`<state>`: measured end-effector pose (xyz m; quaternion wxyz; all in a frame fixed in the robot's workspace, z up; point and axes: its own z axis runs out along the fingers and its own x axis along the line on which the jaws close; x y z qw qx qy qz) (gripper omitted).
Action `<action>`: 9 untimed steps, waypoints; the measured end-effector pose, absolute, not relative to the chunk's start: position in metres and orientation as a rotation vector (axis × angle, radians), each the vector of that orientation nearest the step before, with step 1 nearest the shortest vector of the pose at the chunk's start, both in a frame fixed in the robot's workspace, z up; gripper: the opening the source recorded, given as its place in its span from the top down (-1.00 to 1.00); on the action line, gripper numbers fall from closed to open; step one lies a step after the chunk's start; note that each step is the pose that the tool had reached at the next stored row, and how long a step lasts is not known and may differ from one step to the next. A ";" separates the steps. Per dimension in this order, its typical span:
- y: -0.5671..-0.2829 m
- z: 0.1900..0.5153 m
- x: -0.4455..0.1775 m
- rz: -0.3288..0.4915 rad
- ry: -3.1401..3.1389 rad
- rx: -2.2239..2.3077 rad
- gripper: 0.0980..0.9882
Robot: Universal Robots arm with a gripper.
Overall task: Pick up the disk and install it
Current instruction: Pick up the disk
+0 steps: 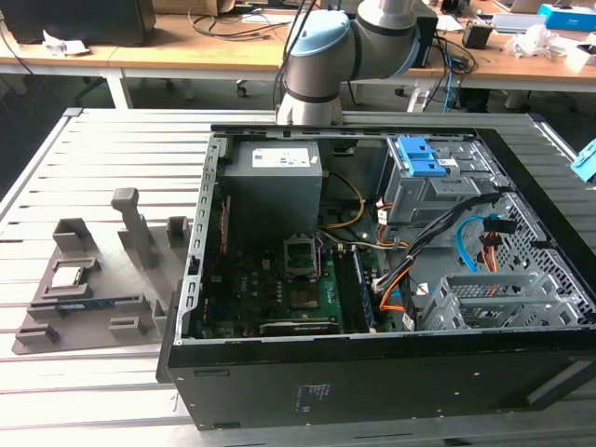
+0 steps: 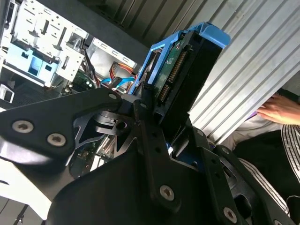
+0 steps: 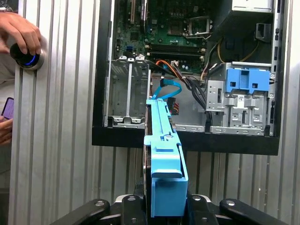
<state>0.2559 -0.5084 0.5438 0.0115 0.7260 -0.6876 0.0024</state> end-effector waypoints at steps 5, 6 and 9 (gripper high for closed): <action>-0.523 0.542 0.255 0.008 -2.145 2.264 0.40; -0.525 0.541 0.255 0.008 -2.145 2.264 0.40; -0.531 0.540 0.255 0.008 -2.144 2.264 0.40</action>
